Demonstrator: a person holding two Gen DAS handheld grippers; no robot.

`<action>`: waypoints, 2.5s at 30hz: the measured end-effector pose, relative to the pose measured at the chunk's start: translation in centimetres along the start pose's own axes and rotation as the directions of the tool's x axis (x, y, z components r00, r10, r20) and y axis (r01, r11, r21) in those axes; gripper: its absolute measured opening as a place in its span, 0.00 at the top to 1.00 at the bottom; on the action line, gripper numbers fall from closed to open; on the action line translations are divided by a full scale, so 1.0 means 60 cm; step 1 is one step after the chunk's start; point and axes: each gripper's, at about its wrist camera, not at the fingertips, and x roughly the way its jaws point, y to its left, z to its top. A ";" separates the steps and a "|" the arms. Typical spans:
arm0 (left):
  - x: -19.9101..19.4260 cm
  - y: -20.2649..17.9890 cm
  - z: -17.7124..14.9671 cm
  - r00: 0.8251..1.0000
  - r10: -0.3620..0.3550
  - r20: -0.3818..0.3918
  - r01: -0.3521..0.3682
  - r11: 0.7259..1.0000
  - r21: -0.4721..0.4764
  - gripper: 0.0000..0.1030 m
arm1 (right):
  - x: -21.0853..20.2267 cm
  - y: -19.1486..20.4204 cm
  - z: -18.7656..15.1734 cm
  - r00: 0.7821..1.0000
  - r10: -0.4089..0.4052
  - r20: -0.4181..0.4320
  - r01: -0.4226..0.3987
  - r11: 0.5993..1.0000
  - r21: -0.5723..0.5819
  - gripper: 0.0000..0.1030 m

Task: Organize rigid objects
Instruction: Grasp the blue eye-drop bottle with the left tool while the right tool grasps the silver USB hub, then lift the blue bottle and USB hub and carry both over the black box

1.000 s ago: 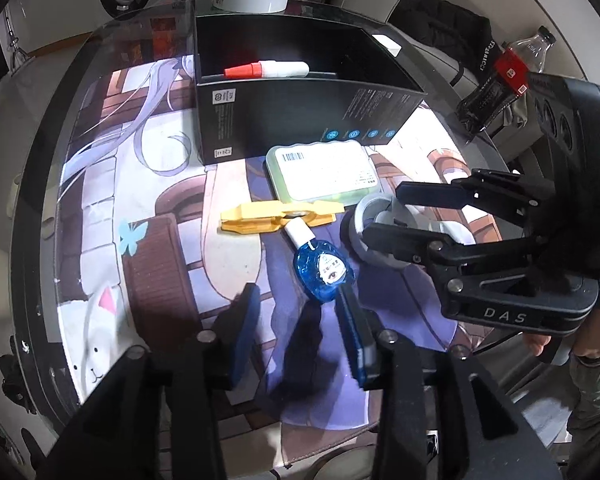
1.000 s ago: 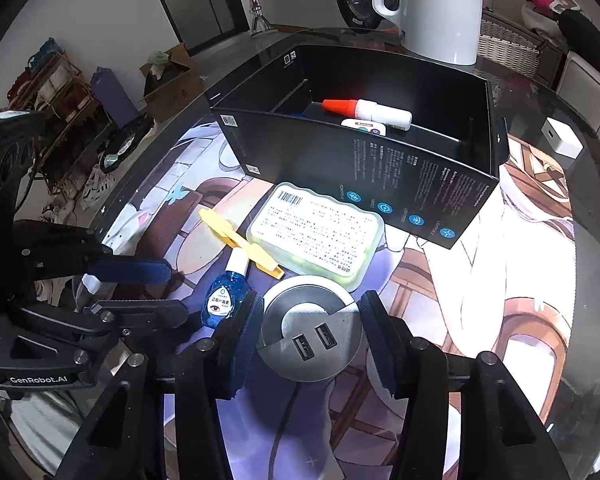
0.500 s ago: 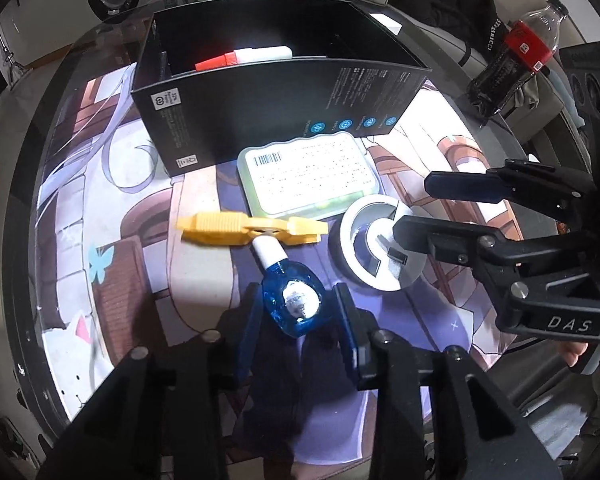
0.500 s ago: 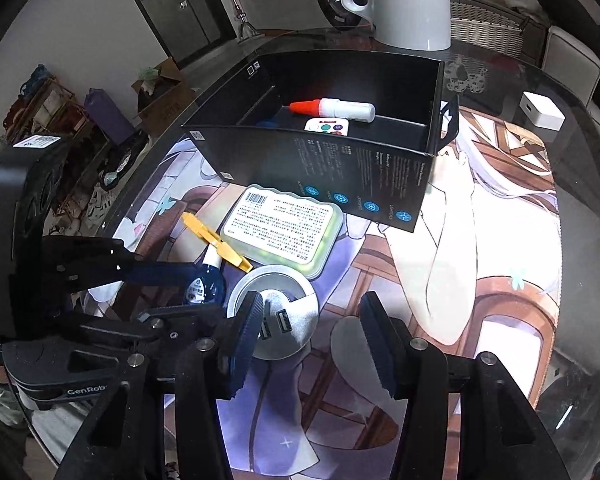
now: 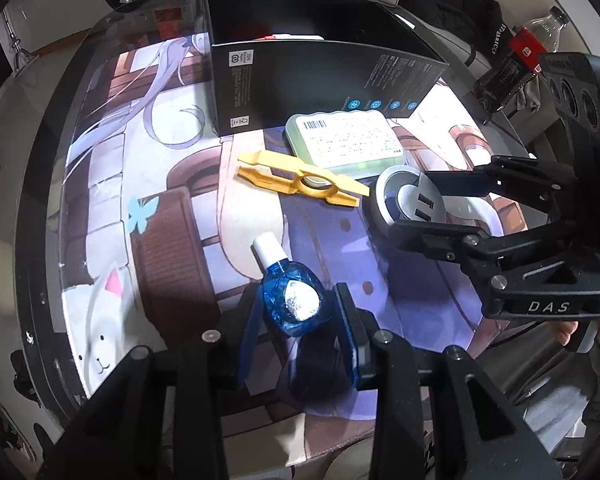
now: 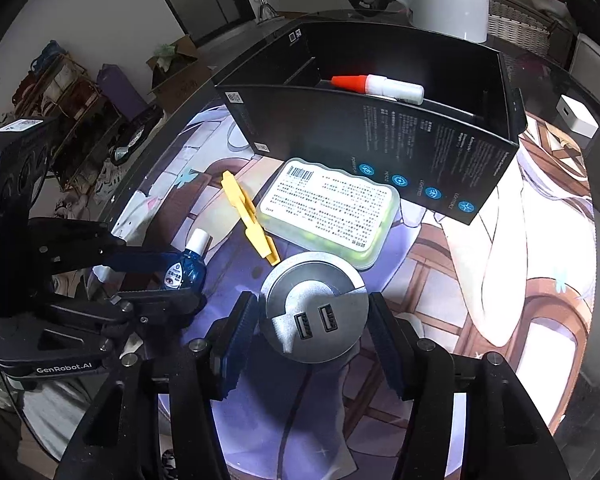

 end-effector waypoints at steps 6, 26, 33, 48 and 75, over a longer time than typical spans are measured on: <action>-0.001 -0.002 -0.001 1.000 0.013 -0.001 -0.013 1.000 0.008 0.63 | 0.017 0.020 -0.002 0.998 -0.057 -0.011 0.056 0.997 -0.045 0.41; -0.048 -0.047 0.027 0.983 0.050 0.176 -0.064 0.995 0.077 0.69 | -0.038 0.044 0.000 0.985 -0.107 0.133 0.116 0.991 -0.063 0.44; -0.133 -0.064 0.030 0.893 0.093 0.440 -0.154 0.982 0.106 0.69 | -0.130 0.056 0.002 0.921 -0.088 0.380 0.116 0.992 -0.052 0.44; -0.226 -0.070 -0.006 0.659 0.103 0.745 -0.244 0.966 0.083 0.69 | -0.261 0.125 -0.056 0.666 -0.078 0.742 0.196 0.978 -0.073 0.44; -0.252 -0.050 0.079 0.565 0.083 0.821 -0.160 0.987 0.010 0.69 | -0.267 0.095 0.024 0.603 -0.116 0.789 0.179 0.984 0.008 0.44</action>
